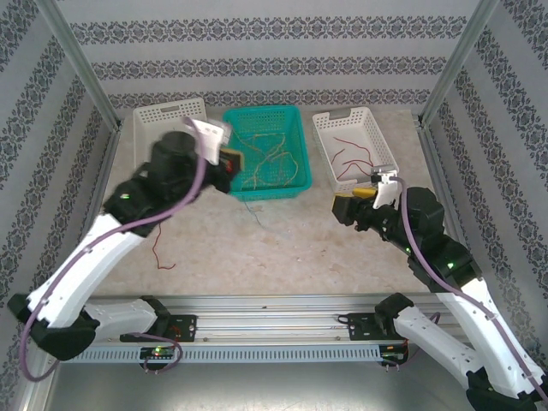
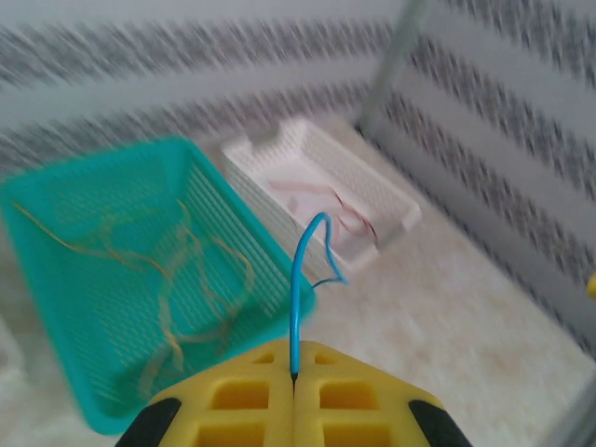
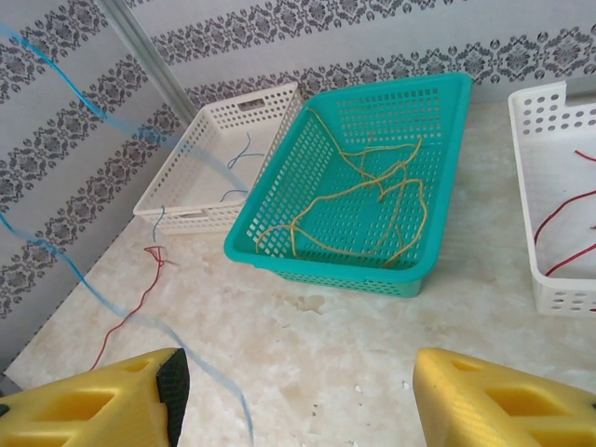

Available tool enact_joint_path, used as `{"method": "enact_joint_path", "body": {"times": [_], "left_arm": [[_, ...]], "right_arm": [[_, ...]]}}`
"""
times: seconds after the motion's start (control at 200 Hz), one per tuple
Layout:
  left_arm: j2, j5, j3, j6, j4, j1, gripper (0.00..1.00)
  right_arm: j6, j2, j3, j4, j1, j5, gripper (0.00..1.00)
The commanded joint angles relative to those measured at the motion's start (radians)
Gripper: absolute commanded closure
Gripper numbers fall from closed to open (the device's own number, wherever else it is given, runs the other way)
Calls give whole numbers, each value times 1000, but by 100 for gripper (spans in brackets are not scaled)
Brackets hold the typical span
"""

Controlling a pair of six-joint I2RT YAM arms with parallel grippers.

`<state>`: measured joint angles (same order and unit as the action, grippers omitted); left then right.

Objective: Untangle the cables

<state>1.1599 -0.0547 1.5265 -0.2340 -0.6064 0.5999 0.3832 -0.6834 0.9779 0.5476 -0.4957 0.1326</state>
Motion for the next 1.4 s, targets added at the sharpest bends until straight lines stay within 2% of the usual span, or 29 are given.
{"method": "enact_joint_path", "body": {"times": [0.0,0.165,0.26,0.44,0.58,0.804,0.914,1.189,1.394], "left_arm": [[32,37,116,84,-110,-99,100],[123,21,251,100,-29,-264,100],[184,61,289,119,26,-333,100],[287,112,252,111,182,-495,100],[351,123,188,114,361,-572,100],[491,151,138,130,566,-624,100],[556,136,141,125,580,-625,100],[659,176,-9,136,655,-631,100],[708,190,-111,60,676,-635,100]], "right_arm": [[21,-9,-16,-52,-17,37,35],[24,-40,-13,-80,-23,62,35],[19,-55,-9,-92,-30,73,35],[7,-84,-8,-113,-45,94,35],[4,-104,-25,-139,-59,114,35],[3,-136,-50,-170,-89,117,35],[-1,-150,-58,-182,-101,114,35],[-11,-197,-64,-199,-138,114,35],[-12,-220,-63,-198,-175,93,35]]}}
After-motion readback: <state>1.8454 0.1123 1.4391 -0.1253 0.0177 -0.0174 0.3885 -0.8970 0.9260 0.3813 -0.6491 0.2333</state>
